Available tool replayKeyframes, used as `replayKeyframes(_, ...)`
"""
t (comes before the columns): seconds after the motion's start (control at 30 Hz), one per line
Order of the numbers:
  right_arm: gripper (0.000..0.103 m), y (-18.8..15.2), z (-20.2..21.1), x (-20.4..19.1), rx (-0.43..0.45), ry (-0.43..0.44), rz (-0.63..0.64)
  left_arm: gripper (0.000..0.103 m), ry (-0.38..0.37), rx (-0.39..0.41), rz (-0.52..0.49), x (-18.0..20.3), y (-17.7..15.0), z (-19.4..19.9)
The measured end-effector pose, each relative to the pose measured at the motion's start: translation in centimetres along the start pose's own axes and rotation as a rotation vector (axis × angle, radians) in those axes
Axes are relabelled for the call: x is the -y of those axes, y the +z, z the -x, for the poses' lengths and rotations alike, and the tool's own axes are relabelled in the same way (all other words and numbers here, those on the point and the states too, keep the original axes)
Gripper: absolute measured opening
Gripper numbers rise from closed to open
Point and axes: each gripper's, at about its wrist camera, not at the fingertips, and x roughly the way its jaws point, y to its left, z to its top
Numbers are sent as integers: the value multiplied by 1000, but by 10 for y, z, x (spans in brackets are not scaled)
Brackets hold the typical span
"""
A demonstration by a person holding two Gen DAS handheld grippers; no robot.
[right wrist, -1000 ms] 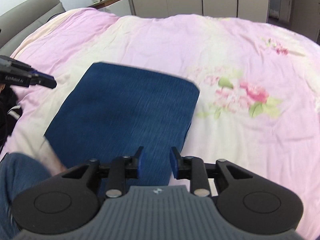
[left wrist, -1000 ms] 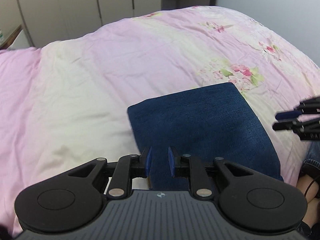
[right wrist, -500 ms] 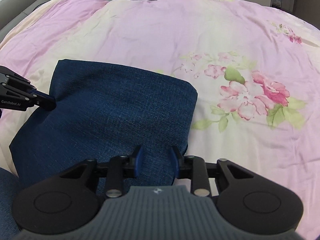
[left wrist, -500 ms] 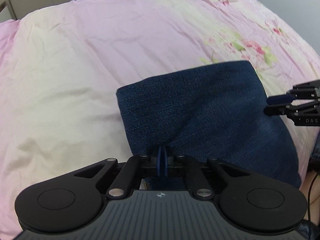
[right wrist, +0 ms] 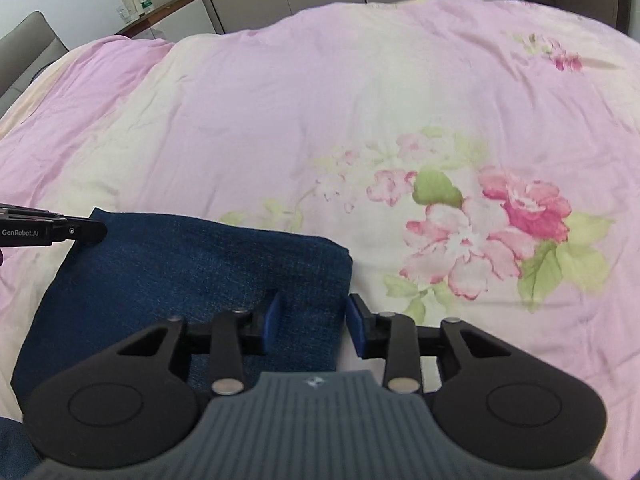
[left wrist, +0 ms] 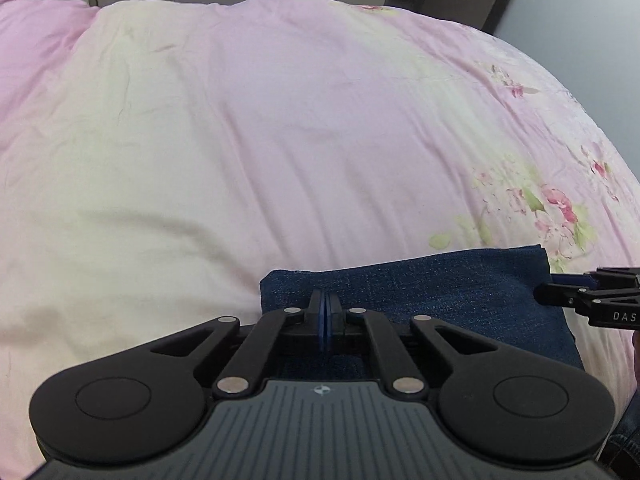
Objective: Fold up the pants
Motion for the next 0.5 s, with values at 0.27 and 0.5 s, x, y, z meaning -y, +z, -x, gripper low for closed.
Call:
replayKeyframes(0.27,55,-6,18,19,-29,96,-121,74,-96,1,72,-13,-11,48)
replayKeyframes(0.5,65,-52,41,25,-75,233,-220,80,-223,-160,186,-46,-52,46)
